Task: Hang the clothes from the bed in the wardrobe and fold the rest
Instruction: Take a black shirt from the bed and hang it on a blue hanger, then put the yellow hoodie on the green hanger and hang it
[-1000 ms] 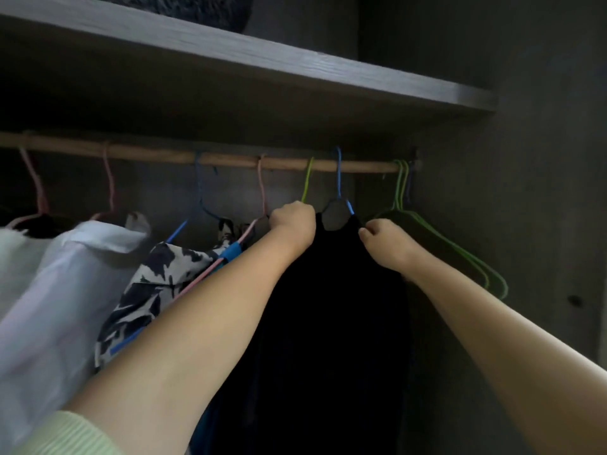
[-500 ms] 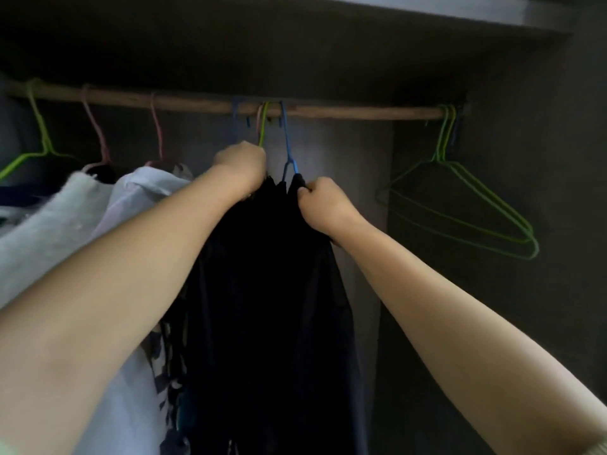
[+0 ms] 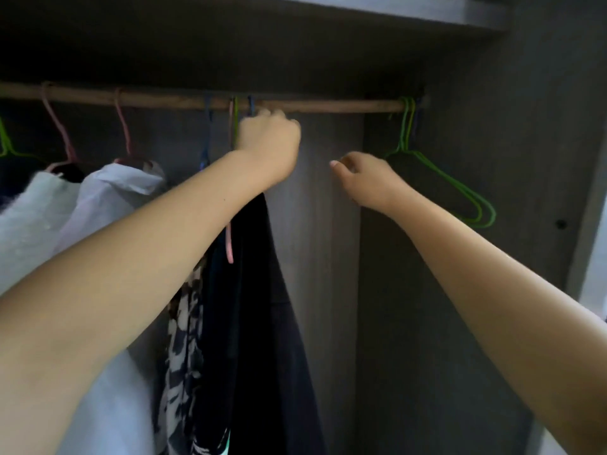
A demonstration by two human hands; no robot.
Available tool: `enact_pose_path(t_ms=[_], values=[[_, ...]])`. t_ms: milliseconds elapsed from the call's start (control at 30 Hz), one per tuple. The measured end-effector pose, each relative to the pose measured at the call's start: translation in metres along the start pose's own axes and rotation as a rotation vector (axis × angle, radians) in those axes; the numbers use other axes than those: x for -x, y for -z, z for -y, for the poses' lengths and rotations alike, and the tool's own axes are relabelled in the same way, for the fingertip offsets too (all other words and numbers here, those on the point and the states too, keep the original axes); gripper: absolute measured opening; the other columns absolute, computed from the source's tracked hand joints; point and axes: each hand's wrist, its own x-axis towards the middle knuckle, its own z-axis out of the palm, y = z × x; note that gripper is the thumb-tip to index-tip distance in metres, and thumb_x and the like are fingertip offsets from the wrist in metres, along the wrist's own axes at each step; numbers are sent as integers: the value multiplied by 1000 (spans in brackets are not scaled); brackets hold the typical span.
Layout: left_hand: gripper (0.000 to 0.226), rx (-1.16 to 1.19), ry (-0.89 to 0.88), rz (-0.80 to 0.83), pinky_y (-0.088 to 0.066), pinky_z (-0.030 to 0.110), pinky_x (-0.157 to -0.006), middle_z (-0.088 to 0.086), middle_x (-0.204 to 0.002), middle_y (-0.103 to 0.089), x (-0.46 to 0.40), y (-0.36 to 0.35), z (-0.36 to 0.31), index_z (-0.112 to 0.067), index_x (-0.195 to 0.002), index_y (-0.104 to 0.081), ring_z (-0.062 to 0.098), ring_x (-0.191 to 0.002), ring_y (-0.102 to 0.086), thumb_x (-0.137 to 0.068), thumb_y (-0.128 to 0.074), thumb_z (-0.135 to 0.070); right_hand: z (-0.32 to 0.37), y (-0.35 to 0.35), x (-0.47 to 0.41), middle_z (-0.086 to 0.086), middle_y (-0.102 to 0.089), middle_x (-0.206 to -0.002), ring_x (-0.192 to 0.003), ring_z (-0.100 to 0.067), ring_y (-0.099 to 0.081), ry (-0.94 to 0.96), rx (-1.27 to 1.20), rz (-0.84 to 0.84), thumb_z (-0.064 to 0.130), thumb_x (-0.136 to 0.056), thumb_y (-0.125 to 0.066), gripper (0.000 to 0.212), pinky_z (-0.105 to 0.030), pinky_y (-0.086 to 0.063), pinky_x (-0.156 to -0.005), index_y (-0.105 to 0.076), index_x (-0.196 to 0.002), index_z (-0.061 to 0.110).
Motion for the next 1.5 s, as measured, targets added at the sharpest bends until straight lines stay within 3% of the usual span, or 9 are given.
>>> enact_pose_path(t_ms=[200, 367, 433, 633, 800, 933, 1033, 1233, 1500], values=[[30, 331, -229, -101, -37, 40, -76, 13, -118, -56, 42, 16, -104, -10, -118, -57, 32, -112, -49, -98, -40, -25, -53, 33, 84, -7, -54, -118, -108, -24, -53, 77, 363, -311, 35, -100, -38, 37, -42, -50, -81, -49, -130, 16], [26, 722, -390, -346, -44, 38, -71, 8, -98, -64, 98, 0, -175, -11, -106, -66, 27, -90, -59, -93, -46, -22, -95, 51, 186, -4, -56, -112, -102, -22, -54, 100, 464, -361, 30, -98, -41, 34, -30, -43, -72, -54, -126, 15], [29, 847, -415, -343, -48, 39, -71, 7, -94, -64, 123, 5, -209, -10, -102, -67, 27, -88, -60, -91, -43, -23, -114, 63, 228, -5, -58, -108, -100, -24, -56, 50, 484, -350, 32, -96, -39, 36, -30, -43, -70, -57, -122, 15], [30, 1125, -597, -163, -46, 34, -74, 3, -91, -64, 227, 27, -333, -14, -101, -67, 21, -86, -56, -89, -43, -26, -180, 103, 379, -10, -63, -92, -84, -34, -62, -209, 587, -247, 33, -87, -38, 39, -37, -52, -61, -66, -105, 10], [34, 1305, -766, 138, -53, 37, -69, 3, -86, -64, 337, 64, -453, -16, -98, -68, 26, -82, -63, -84, -42, -31, -221, 149, 549, -9, -62, -87, -77, -33, -62, -561, 706, -136, 30, -86, -39, 35, -38, -49, -53, -66, -98, 11], [34, 1339, -885, 364, -53, 40, -69, 2, -87, -61, 402, 92, -527, -16, -100, -66, 25, -85, -61, -84, -42, -33, -235, 184, 663, -10, -60, -87, -79, -35, -59, -862, 727, -80, 29, -87, -38, 34, -41, -47, -56, -64, -95, 9], [28, 1314, -998, 518, -45, 36, -84, 1, -102, -60, 430, 114, -574, -18, -116, -60, 21, -101, -55, -93, -48, -30, -238, 211, 724, -8, -58, -100, -95, -32, -55, -1070, 713, -66, 29, -94, -38, 32, -39, -45, -72, -61, -107, 11], [31, 1258, -1133, 719, -40, 34, -92, -1, -110, -56, 454, 130, -643, -22, -125, -53, 18, -109, -49, -97, -45, -31, -258, 239, 785, -2, -54, -119, -112, -25, -51, -1287, 636, -87, 28, -98, -42, 30, -36, -41, -88, -55, -123, 18], [35, 1303, -1136, 743, -44, 38, -89, -2, -107, -57, 409, 144, -760, -22, -129, -51, 18, -104, -51, -96, -46, -31, -351, 306, 789, -1, -52, -122, -113, -22, -50, -1347, 656, -87, 30, -99, -38, 33, -38, -42, -91, -51, -127, 20]])
